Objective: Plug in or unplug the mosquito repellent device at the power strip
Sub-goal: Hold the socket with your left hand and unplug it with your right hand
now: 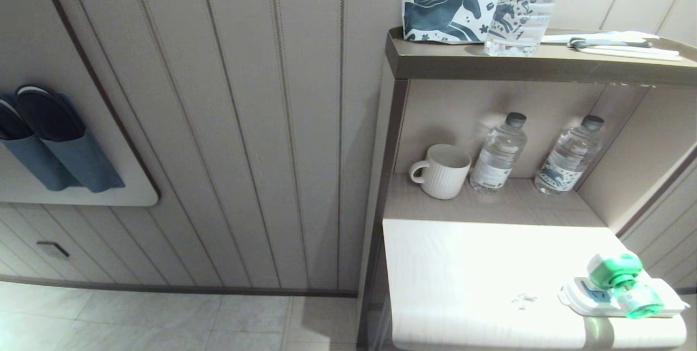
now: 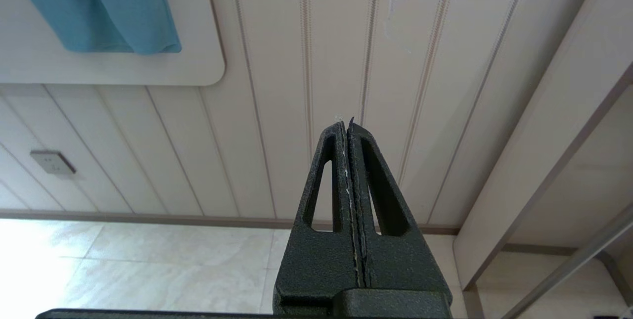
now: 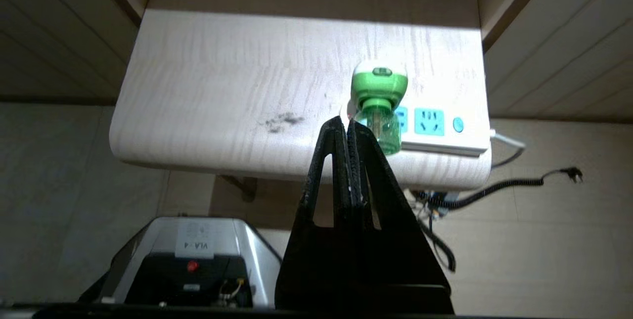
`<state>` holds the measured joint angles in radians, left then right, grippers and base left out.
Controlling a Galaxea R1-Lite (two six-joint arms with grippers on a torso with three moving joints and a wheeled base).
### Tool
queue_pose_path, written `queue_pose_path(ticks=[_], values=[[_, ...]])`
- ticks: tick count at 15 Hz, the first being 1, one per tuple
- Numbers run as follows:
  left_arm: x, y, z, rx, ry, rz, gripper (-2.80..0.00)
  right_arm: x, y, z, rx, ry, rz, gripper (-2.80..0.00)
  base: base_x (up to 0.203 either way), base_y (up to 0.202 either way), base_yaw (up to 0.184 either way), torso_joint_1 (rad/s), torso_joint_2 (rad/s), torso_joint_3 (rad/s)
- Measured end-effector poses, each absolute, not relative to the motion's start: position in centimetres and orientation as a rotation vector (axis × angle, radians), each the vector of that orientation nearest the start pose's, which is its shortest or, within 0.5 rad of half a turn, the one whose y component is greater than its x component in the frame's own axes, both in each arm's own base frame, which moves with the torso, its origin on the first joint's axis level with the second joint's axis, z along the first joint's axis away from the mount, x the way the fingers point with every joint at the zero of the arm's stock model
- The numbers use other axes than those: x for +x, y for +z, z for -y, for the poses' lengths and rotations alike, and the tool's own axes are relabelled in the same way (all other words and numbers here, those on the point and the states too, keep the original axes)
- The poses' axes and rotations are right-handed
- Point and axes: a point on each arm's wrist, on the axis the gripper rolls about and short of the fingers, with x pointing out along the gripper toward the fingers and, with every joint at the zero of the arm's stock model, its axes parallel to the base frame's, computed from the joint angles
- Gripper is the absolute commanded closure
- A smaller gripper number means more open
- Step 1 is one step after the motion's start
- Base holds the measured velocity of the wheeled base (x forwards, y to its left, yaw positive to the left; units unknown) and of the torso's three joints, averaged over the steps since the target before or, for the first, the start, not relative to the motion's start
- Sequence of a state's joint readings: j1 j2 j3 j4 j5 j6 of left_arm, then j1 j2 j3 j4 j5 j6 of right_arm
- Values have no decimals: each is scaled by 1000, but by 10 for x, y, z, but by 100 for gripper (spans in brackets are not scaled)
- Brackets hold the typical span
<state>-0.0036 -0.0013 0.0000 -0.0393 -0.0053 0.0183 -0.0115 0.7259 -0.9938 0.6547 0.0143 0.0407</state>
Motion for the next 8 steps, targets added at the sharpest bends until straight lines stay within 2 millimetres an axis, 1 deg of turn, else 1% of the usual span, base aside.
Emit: queue_pose_path(ticks=[2,4,8], values=[[-23,79,0,18,-8,40,0,29,287,0,53,-10,-503,0,0,0,0,0,0,0],[-23,79,0,18,-8,41,0,38,289,0,56,-14,-608,0,0,0,0,0,0,0],[-23,79,0,18,-8,40,0,62,281,1,44,-47,-786,0,0,0,0,0,0,0]])
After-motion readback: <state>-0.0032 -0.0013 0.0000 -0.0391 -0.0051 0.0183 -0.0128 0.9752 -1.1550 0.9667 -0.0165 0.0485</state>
